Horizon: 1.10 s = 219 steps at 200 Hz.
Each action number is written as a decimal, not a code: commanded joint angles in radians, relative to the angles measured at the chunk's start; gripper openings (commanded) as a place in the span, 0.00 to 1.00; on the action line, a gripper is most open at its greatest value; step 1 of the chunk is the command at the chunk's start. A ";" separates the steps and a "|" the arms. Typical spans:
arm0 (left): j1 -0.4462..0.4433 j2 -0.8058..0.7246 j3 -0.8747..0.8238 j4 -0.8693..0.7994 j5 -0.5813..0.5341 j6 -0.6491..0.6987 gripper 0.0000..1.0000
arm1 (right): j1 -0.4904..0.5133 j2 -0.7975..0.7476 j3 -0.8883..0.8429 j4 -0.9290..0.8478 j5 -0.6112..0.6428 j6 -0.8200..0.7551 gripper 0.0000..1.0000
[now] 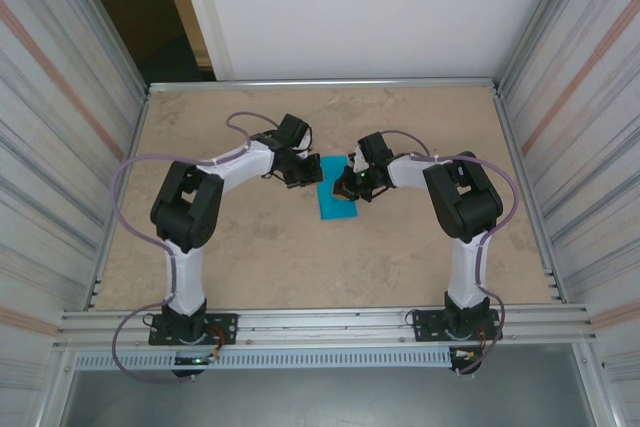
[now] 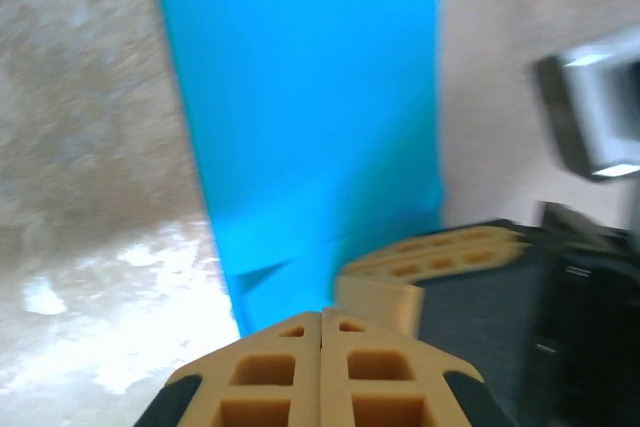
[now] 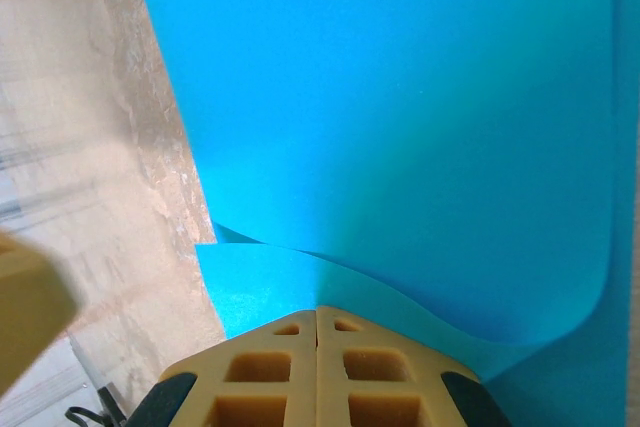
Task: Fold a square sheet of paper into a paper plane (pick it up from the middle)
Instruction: Fold the triangle a second time at the center of the table.
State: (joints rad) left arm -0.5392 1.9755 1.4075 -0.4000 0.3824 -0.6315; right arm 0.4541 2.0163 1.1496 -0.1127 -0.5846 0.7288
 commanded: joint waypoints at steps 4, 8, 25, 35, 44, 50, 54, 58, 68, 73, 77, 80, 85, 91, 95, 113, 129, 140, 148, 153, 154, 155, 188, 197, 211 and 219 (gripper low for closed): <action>-0.021 -0.035 -0.067 0.114 0.110 -0.039 0.04 | 0.011 0.068 -0.018 -0.103 0.097 -0.005 0.02; -0.023 -0.034 -0.077 0.127 0.124 -0.045 0.04 | 0.010 0.069 -0.022 -0.103 0.098 -0.001 0.02; -0.028 -0.033 -0.124 0.173 0.170 -0.075 0.04 | 0.006 0.074 -0.027 -0.103 0.099 0.013 0.02; -0.029 -0.037 -0.152 0.199 0.193 -0.087 0.04 | 0.000 0.073 -0.032 -0.101 0.098 0.019 0.02; -0.031 -0.038 -0.172 0.214 0.212 -0.094 0.03 | -0.004 0.074 -0.039 -0.097 0.097 0.025 0.01; -0.033 -0.039 -0.182 0.221 0.224 -0.095 0.03 | -0.004 0.073 -0.042 -0.096 0.096 0.028 0.01; -0.035 -0.040 -0.186 0.222 0.228 -0.096 0.03 | -0.006 0.074 -0.044 -0.094 0.096 0.030 0.01; -0.039 -0.040 -0.190 0.222 0.229 -0.096 0.03 | -0.006 0.075 -0.043 -0.094 0.096 0.032 0.01; -0.047 -0.041 -0.201 0.221 0.232 -0.095 0.03 | -0.008 0.077 -0.045 -0.094 0.096 0.036 0.01; -0.053 -0.041 -0.208 0.221 0.232 -0.094 0.03 | -0.008 0.076 -0.045 -0.094 0.095 0.040 0.01; -0.056 -0.041 -0.214 0.221 0.232 -0.095 0.03 | -0.006 0.078 -0.046 -0.094 0.097 0.041 0.01; -0.058 -0.040 -0.218 0.220 0.230 -0.095 0.03 | -0.008 0.078 -0.047 -0.094 0.098 0.043 0.01; -0.061 -0.038 -0.223 0.219 0.230 -0.096 0.03 | -0.008 0.078 -0.047 -0.094 0.099 0.047 0.01; -0.065 -0.037 -0.230 0.220 0.228 -0.097 0.03 | -0.008 0.079 -0.048 -0.093 0.100 0.050 0.01; -0.066 -0.035 -0.232 0.220 0.227 -0.097 0.03 | -0.008 0.079 -0.049 -0.093 0.100 0.052 0.01; -0.072 -0.027 -0.234 0.225 0.221 -0.102 0.03 | -0.008 0.085 -0.050 -0.091 0.100 0.061 0.01; -0.077 -0.018 -0.224 0.220 0.212 -0.098 0.03 | -0.007 0.089 -0.052 -0.093 0.098 0.066 0.01; -0.079 -0.009 -0.211 0.211 0.206 -0.095 0.03 | -0.007 0.091 -0.052 -0.093 0.099 0.068 0.01; -0.080 -0.004 -0.207 0.203 0.200 -0.091 0.03 | -0.008 0.091 -0.053 -0.094 0.100 0.072 0.01; -0.081 -0.001 -0.203 0.200 0.197 -0.089 0.03 | -0.009 0.091 -0.053 -0.094 0.100 0.072 0.01; -0.081 0.000 -0.203 0.199 0.196 -0.088 0.03 | -0.009 0.091 -0.054 -0.094 0.101 0.073 0.01; -0.081 0.000 -0.203 0.197 0.195 -0.088 0.03 | -0.010 0.091 -0.053 -0.095 0.100 0.072 0.01; -0.083 0.009 -0.195 0.171 0.176 -0.069 0.03 | -0.011 0.092 -0.056 -0.099 0.107 0.080 0.01; -0.083 0.011 -0.194 0.162 0.172 -0.065 0.03 | -0.011 0.093 -0.056 -0.099 0.106 0.080 0.01; -0.083 0.011 -0.191 0.149 0.161 -0.056 0.03 | -0.011 0.094 -0.054 -0.101 0.106 0.080 0.01; -0.083 0.010 -0.191 0.140 0.154 -0.047 0.03 | -0.011 0.093 -0.054 -0.102 0.106 0.080 0.01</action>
State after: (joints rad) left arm -0.6167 1.9732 1.1881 -0.2131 0.5644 -0.7147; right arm 0.4492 2.0232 1.1473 -0.1013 -0.5999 0.7818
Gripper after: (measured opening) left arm 0.062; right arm 0.052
